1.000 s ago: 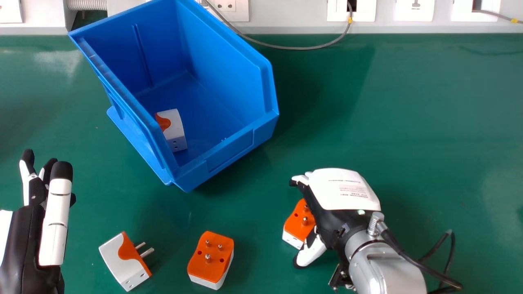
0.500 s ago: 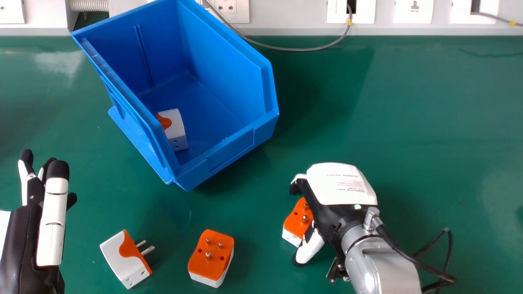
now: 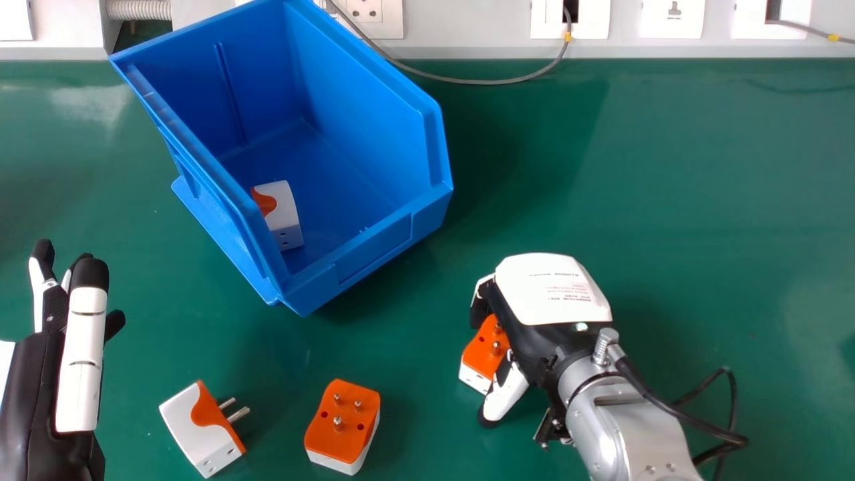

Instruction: Pick all objects and put in blue box

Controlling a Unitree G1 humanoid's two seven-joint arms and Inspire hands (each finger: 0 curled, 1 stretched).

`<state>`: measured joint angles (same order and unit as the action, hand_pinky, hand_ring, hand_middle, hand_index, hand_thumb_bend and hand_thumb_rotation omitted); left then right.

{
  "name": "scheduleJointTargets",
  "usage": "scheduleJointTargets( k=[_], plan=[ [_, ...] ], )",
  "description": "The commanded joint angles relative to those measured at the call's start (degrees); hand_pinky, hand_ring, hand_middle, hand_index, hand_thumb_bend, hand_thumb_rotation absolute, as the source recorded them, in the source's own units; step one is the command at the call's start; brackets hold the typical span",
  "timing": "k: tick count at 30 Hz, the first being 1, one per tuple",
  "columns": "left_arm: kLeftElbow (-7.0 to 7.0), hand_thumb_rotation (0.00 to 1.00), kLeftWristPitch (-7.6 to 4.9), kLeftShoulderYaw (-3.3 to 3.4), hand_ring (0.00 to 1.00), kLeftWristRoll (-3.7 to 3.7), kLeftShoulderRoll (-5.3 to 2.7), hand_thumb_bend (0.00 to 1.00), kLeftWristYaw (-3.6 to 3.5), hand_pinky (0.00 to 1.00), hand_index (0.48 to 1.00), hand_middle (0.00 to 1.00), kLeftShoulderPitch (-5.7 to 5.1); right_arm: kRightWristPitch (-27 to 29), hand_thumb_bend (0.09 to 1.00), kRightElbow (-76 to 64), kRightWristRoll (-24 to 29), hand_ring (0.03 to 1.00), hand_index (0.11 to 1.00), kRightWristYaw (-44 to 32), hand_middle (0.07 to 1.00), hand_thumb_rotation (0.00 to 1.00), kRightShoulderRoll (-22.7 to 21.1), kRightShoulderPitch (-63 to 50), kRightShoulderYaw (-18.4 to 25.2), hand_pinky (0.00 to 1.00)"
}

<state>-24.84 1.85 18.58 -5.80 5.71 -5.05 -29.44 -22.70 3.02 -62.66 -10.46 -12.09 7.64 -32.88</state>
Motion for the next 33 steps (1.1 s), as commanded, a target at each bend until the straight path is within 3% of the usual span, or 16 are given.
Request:
scheduleJointTargets(
  k=[1,4,6,8,12,18,21,27,33],
  plan=[
    [-0.17,1.00,-1.39,0.62,0.98,-0.86,0.37,0.60,-0.28,0.92,1.000,0.99,0.47,0.5,0.570,1.9,0.7,0.407,0.559,0.2,0.506,0.01,-2.0,-0.4,0.7,0.32],
    [0.04,1.00,-2.05,0.69,0.98,-1.47,0.45,0.60,-0.73,0.93,1.000,0.99,0.43,1.9,0.558,2.6,1.8,0.395,0.554,1.2,0.496,0.00,-2.4,0.1,1.2,0.30],
    [-0.49,1.00,-2.02,0.59,0.98,-1.40,0.37,0.59,-0.68,0.93,1.000,0.99,0.06,2.8,0.548,2.7,3.2,0.386,0.550,1.7,0.490,0.00,-2.5,0.2,1.8,0.29],
    [-1.00,1.00,-1.81,0.45,0.99,-0.92,0.32,0.59,-0.50,0.94,1.000,0.99,-0.18,3.3,0.540,2.9,4.2,0.378,0.546,2.0,0.483,0.00,-2.5,0.3,2.2,0.28],
    [-0.78,1.00,-1.72,0.27,0.99,0.87,0.65,0.58,0.18,0.94,1.000,0.99,-0.09,3.7,0.529,2.3,6.3,0.367,0.541,2.1,0.474,0.00,-2.4,0.3,3.2,0.26],
    [-1.01,1.00,-1.19,0.25,0.98,2.14,0.75,0.59,0.40,0.93,1.000,0.99,-0.01,4.2,0.519,1.3,8.5,0.366,0.542,2.2,0.469,0.00,-2.3,0.3,4.1,0.26],
    [-1.45,1.00,-0.73,0.13,0.98,2.30,0.64,0.59,0.45,0.92,1.000,0.99,-0.09,4.4,0.517,0.7,9.3,0.368,0.542,2.1,0.470,0.00,-2.2,0.3,4.3,0.26],
    [-1.12,1.00,-1.01,-0.01,0.98,1.88,0.37,0.59,0.33,0.92,1.000,0.98,0.15,5.2,0.507,0.4,10.6,0.385,0.546,2.5,0.481,0.00,-2.3,0.3,4.5,0.28],
    [-1.55,1.00,-0.70,-0.28,0.97,2.41,0.04,0.59,0.99,0.91,1.000,0.98,0.05,5.2,0.501,1.0,10.6,0.393,0.550,1.9,0.487,0.00,-2.7,0.6,4.2,0.28]
  ],
)
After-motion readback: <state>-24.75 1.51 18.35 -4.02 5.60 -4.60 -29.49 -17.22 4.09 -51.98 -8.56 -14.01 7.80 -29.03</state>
